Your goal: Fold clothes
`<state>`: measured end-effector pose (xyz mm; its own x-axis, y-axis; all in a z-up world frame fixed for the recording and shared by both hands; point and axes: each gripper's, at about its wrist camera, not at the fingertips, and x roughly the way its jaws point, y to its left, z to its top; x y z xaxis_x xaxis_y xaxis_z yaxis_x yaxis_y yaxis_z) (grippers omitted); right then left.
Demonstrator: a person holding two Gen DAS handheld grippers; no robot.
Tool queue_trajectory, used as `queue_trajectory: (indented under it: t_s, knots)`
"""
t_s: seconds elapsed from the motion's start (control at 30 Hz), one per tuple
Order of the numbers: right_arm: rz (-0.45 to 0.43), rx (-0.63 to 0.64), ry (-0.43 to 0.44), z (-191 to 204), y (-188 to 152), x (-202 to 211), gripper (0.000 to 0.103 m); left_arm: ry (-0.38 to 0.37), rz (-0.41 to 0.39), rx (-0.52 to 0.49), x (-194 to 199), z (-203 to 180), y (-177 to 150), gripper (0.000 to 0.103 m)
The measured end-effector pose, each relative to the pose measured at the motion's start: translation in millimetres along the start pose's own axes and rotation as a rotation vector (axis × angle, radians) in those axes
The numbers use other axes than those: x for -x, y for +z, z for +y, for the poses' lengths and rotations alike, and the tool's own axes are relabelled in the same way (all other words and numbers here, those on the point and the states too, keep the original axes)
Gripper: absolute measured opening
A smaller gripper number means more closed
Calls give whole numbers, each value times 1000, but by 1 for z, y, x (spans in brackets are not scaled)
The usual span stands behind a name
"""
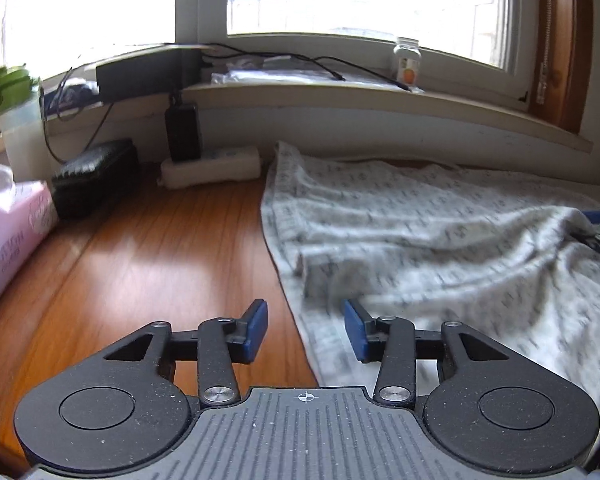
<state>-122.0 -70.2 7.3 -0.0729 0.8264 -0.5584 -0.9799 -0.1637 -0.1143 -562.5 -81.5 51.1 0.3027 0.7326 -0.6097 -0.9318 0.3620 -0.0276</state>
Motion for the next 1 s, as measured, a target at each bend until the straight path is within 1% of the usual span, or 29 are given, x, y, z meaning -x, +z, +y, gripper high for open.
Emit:
queue_trajectory:
  t_s: [0.13,0.2,0.27,0.3,0.33,0.37,0.4,0.47,0.5,0.53,0.6,0.63,0.67,0.7,0.73,0.83,0.87,0.9,0.97,1.0]
  knots:
    - [18,-71,21,-11,-1,-3,65,-27,29,-14,18,-10,-17,46]
    - [18,-68,16,-10,0,-3,65,-41,43,-21,22,-15,-22,46]
    - [17,-57,11,-7,-1,-2,65,-52,39,-39,23,-22,-27,42]
    - [16,-55,9,-7,0,-2,65,-53,31,-49,24,-25,-28,22]
    - [15,-54,8,-7,0,-2,65,-56,24,-56,25,-28,-29,12]
    - [15,-54,8,-7,0,-2,65,-65,19,-52,27,-29,-27,9]
    - [15,-55,9,-8,0,-2,65,-44,-8,-67,32,-29,-21,8]
    - [21,-60,12,-9,-1,-2,65,14,-81,-58,49,-11,4,8]
    - [21,-62,17,-10,-1,-2,65,40,-112,-56,56,-4,16,9]
    - [23,-63,23,-10,-1,-2,65,53,-109,-71,58,-2,26,11]
    - [29,-63,35,-10,-1,-3,66,78,-101,-103,61,0,43,24]
    - [32,-64,38,-10,-1,-4,68,84,-98,-129,61,-3,45,24]
    - [33,-68,39,-11,-1,-4,69,74,-86,-127,61,-4,43,28]
    - [34,-73,38,-12,-1,-4,70,66,-75,-123,61,-4,40,35]
    - [35,-77,39,-12,-1,-5,70,61,-62,-110,60,-3,35,37]
    - [28,-73,34,-11,-1,-4,70,46,-10,-71,59,1,13,40]
    - [20,-63,26,-9,-1,-2,70,52,10,-71,60,2,5,40]
    - [11,-53,18,-7,-1,0,70,57,30,-72,61,3,-3,42]
    - [-9,-28,2,-2,-1,5,70,46,58,-72,65,3,-17,45]
    - [-23,-10,-6,3,1,10,70,30,68,-67,69,2,-21,46]
